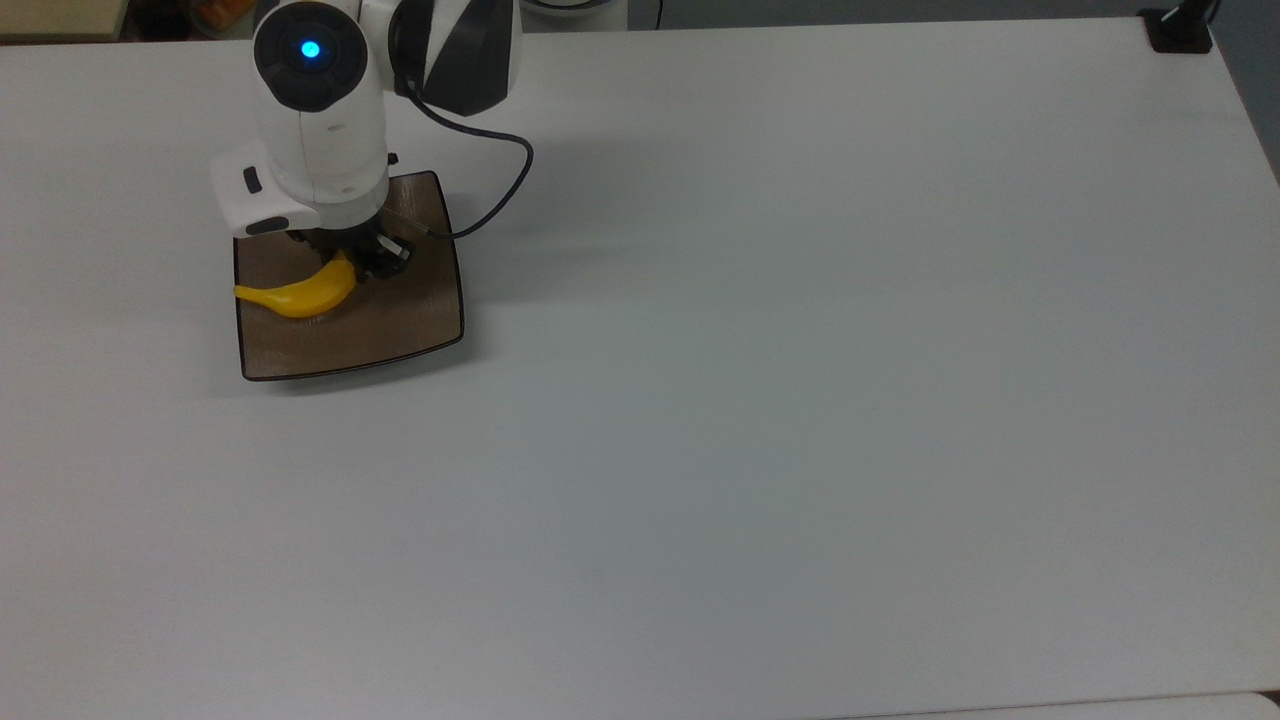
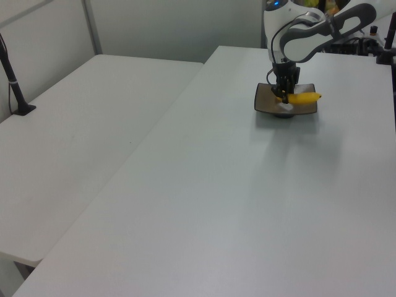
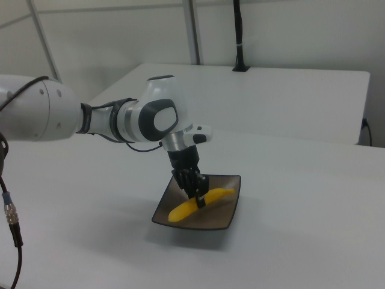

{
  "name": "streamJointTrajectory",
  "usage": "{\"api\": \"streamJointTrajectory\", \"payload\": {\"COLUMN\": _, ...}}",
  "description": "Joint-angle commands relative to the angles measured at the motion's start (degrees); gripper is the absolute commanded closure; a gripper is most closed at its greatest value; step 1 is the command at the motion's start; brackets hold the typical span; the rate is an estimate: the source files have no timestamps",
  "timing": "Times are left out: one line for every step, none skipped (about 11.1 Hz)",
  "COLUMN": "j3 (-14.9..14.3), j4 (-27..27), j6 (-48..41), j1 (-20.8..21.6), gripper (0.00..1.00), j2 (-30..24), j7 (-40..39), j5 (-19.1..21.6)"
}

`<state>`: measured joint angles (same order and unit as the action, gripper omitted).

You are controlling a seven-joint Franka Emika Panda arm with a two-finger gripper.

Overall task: Bananas placed on a ceramic plate
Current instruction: 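Carry the banana over the brown plate and lower it, then open the gripper to release the banana onto the plate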

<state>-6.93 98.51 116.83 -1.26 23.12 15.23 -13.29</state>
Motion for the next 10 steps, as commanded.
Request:
{"api": "streamJointTrajectory", "payload": {"j3": -0.19, "j4": 0.36, "j6": 3.65, "j1": 0.29, "gripper": 0.77, "j2": 0.43, "j7": 1.47, "j5": -0.24}}
{"api": "streamJointTrajectory", "payload": {"j3": -0.19, "j4": 0.45, "j6": 3.67, "j1": 0.29, "gripper": 0.76, "j2": 0.43, "j7": 1.38, "j5": -0.16}}
{"api": "streamJointTrajectory", "payload": {"j3": -0.19, "j4": 0.37, "j6": 3.49, "j1": 0.29, "gripper": 0.65, "j2": 0.35, "j7": 1.47, "j5": -0.16}}
{"api": "streamJointTrajectory", "payload": {"j3": -0.19, "j4": 0.28, "j6": 3.23, "j1": -0.06, "gripper": 0.41, "j2": 0.26, "j7": 1.47, "j5": -0.07}}
{"api": "streamJointTrajectory", "payload": {"j3": -0.19, "j4": 0.28, "j6": 3.05, "j1": -0.32, "gripper": 0.17, "j2": 0.26, "j7": 1.56, "j5": 0.11}}
{"api": "streamJointTrajectory", "payload": {"j3": -0.1, "j4": 0.28, "j6": 2.88, "j1": -0.24, "gripper": 0.0, "j2": 0.0, "j7": 1.56, "j5": 0.19}}
{"api": "streamJointTrajectory", "payload": {"j3": -0.1, "j4": 0.28, "j6": 2.7, "j1": -0.24, "gripper": 0.0, "j2": -0.53, "j7": 1.47, "j5": 0.2}}
{"api": "streamJointTrajectory", "payload": {"j3": -0.01, "j4": 0.19, "j6": 0.96, "j1": -0.06, "gripper": 0.0, "j2": -1.58, "j7": 1.47, "j5": 0.2}}
{"api": "streamJointTrajectory", "payload": {"j3": 0.16, "j4": -0.25, "j6": -2.19, "j1": 0.29, "gripper": 0.0, "j2": -3.59, "j7": 1.47, "j5": 0.2}}
{"api": "streamJointTrajectory", "payload": {"j3": 0.51, "j4": -0.69, "j6": -5.44, "j1": 0.46, "gripper": 0.0, "j2": -6.57, "j7": 1.38, "j5": 0.37}}
